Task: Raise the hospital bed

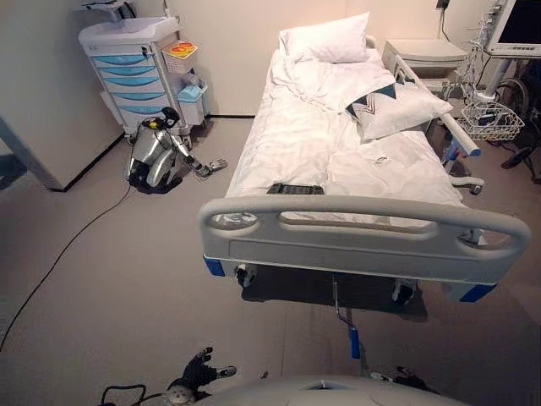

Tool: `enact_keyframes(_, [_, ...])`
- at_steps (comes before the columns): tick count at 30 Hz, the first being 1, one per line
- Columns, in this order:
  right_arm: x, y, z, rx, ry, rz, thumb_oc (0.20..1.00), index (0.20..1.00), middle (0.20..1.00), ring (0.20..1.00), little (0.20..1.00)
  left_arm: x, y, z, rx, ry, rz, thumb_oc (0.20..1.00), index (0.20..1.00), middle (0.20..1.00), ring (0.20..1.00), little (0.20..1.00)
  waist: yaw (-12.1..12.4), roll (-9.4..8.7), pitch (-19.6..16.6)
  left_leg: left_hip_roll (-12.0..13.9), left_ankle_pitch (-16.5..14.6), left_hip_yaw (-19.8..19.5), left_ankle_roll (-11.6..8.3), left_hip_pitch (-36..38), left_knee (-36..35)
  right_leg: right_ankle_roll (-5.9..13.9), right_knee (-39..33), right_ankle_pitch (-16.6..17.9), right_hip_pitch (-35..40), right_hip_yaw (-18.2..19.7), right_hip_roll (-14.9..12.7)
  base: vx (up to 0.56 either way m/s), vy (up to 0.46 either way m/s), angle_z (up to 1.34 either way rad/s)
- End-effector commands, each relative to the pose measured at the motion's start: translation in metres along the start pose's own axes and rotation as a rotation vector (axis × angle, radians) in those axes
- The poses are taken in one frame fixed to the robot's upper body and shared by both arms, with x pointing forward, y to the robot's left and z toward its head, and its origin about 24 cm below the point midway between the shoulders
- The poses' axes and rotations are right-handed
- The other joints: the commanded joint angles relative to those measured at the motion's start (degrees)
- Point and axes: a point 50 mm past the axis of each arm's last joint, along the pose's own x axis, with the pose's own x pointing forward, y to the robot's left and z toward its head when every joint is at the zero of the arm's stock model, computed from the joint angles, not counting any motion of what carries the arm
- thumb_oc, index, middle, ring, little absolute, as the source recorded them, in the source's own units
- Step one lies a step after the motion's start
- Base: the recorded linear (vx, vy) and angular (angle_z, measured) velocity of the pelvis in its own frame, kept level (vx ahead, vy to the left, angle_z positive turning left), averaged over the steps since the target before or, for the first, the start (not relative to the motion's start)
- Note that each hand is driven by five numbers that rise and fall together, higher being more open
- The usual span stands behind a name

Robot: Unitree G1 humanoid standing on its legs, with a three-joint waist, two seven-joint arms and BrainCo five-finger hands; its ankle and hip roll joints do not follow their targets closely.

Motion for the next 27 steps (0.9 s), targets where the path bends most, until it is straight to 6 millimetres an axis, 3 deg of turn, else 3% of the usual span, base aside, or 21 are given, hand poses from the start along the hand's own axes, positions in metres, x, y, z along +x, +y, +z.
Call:
enact_keyframes(1, [0.006,0.014,0.03,-0.02,-0.065,0.033,1.0,1.0,1.0,1.0,1.0,0.008,0.014,0.027,-0.018,-0.068,0.034,1.0,1.0,1.0,1.0,1.0,0.34,-4.08,1.74,-3.3,-3.43,0.65,2.47,3.89,0.34,4.68,0.52,0.34,-0.13,0.92,-2.36,-0.27,-0.114,-0.27])
enact_keyframes(24, [0.006,0.014,0.029,-0.042,-0.048,0.044,1.0,1.0,1.0,1.0,1.0,0.007,0.011,0.013,-0.012,0.011,0.027,1.0,1.0,1.0,1.0,1.0,0.18,-3.57,1.85,-3.3,-3.96,0.57,2.54,4.67,0.75,4.43,0.52,-0.28,1.01,0.76,-2.44,0.0,0.0,0.0])
enact_keyframes(27, [0.007,0.012,0.038,-0.03,-0.078,0.036,1.0,1.0,1.0,1.0,1.0,0.009,0.015,0.028,-0.057,-0.053,0.046,1.0,1.0,1.0,1.0,1.0,0.15,-3.58,2.61,-3.32,-4.21,0.52,2.59,4.17,1.72,4.34,0.63,-0.15,0.78,0.95,-2.49,-0.03,-0.005,0.0])
